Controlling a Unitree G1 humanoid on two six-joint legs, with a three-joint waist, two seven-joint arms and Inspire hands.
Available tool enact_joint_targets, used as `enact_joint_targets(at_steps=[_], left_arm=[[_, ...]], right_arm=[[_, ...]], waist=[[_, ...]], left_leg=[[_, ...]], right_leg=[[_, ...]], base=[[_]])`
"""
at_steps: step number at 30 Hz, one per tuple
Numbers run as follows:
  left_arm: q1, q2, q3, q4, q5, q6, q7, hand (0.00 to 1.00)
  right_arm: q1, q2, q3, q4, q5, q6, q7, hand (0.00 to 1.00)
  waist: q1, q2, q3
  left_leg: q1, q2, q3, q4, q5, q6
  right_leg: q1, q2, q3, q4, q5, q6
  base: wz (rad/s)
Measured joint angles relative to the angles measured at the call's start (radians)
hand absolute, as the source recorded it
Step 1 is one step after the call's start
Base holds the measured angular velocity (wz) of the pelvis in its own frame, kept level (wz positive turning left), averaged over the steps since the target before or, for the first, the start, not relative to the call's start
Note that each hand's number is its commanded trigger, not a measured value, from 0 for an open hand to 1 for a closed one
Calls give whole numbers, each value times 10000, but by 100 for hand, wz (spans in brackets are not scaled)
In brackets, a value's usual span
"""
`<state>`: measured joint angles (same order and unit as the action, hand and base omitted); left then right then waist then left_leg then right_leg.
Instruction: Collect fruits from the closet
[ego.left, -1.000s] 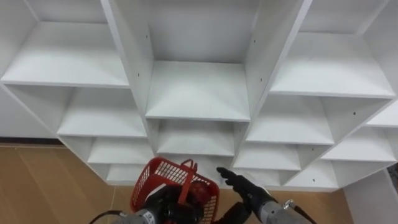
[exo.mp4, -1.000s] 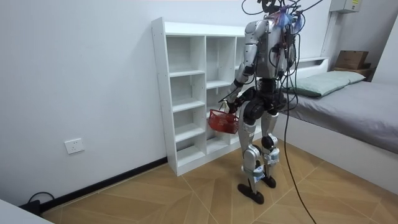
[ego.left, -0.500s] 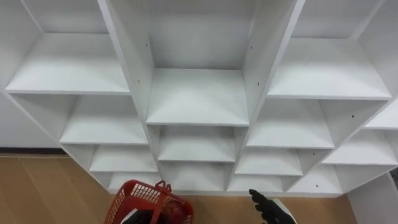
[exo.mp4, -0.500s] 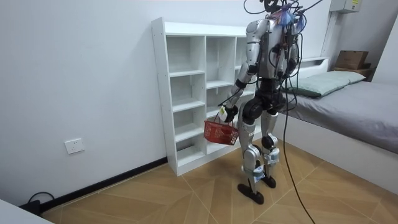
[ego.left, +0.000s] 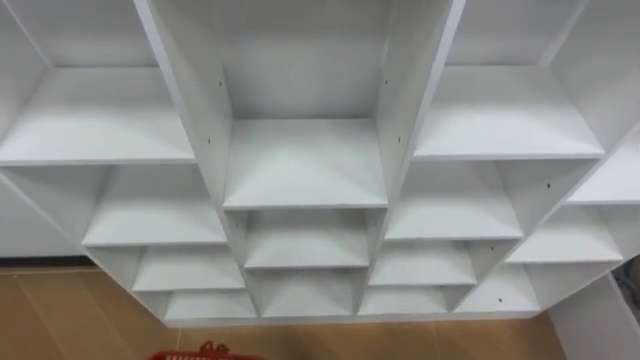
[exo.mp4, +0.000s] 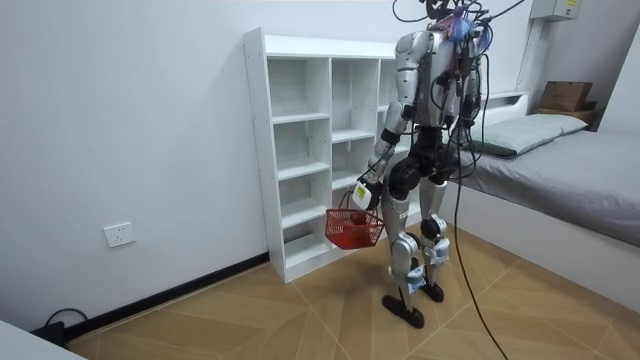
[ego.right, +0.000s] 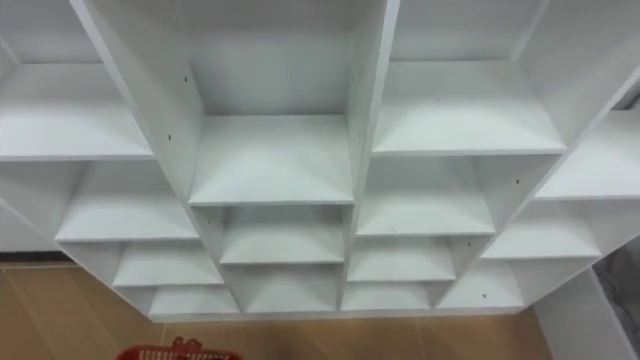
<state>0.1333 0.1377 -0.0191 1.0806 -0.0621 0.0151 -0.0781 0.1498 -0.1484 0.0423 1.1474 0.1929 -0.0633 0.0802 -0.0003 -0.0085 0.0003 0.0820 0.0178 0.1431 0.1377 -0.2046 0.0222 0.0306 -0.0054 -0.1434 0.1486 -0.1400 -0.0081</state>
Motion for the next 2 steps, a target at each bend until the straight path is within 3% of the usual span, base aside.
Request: enact_joint_targets(at_steps=[2], left_arm=[[-34,-13,89,0,392,23,53,100]], right_arm=[[-111,3,-4,134,-21,7,2,0]], waist=[[-56,27,0]], left_leg=[[23,-20,-76,0,0,-1]], right_leg=[[52,-18,-65,-5,-33,6]], base=[[10]])
